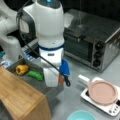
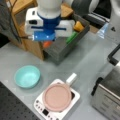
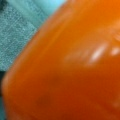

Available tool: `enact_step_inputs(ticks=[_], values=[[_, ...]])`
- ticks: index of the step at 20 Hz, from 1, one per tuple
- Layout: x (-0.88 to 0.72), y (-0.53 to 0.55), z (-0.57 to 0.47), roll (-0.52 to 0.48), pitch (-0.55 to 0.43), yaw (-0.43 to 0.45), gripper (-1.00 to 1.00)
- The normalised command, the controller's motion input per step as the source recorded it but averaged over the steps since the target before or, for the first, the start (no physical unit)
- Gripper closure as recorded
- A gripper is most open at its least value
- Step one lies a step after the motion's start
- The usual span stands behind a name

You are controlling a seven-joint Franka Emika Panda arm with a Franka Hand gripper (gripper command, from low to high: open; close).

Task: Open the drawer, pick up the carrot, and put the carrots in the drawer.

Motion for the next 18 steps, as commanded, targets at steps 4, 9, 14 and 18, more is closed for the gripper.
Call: enact_step_inputs(ticks=[4,9,14,18], values=[[-0.23,-0.06,-0.08,0.068,-0.196,0.283,1.00],[-0.24,0.04,-0.09,0.066,-0.205,0.250,1.00],[-0.28,0.11,-0.10,0.152,-0.166,0.296,1.00],[-0.26,0.07,-0.16,0.229,-0.143,0.292,1.00]])
